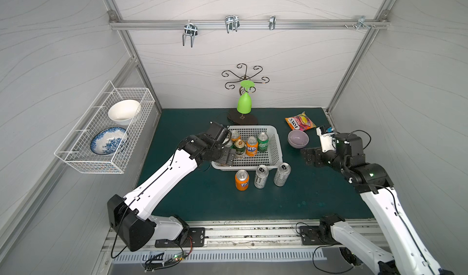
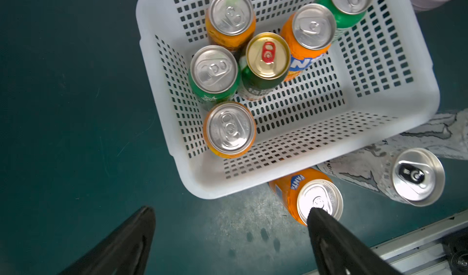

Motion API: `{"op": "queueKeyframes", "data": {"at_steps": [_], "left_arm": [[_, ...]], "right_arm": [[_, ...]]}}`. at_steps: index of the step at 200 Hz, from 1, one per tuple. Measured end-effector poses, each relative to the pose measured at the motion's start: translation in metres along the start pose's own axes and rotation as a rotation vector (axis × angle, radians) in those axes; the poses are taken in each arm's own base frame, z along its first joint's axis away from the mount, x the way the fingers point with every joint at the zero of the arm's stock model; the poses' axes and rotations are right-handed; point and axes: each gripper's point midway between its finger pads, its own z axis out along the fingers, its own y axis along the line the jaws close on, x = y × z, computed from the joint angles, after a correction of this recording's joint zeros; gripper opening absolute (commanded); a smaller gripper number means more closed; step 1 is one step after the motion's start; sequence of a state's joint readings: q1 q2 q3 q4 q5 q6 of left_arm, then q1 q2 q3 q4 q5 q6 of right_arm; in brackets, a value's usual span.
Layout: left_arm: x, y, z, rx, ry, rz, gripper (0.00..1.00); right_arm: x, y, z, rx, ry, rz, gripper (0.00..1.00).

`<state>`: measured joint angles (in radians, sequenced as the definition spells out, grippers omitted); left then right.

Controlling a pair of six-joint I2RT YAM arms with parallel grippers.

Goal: Take out the drinks from the basket
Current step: Place the drink at the center of the board, then pick up the drink from the basket.

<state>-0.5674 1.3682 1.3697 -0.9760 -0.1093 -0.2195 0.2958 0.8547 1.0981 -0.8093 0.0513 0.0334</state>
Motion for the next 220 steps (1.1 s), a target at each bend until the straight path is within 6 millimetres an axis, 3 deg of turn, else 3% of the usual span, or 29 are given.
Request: {"op": "queueKeyframes", "data": {"at_steps": [75, 220], "left_arm": [[0.006, 0.003, 0.07, 0.009, 0.201, -0.006, 0.98], [0.016, 0.001, 0.137, -0.019, 0.327, 0.002, 0.91]], "right_arm": [[0.0, 0.0, 0.0, 0.0, 0.0, 0.0, 0.99], [0.003, 0.0, 0.001, -0.001, 0.005, -0.001, 0.99]]}}
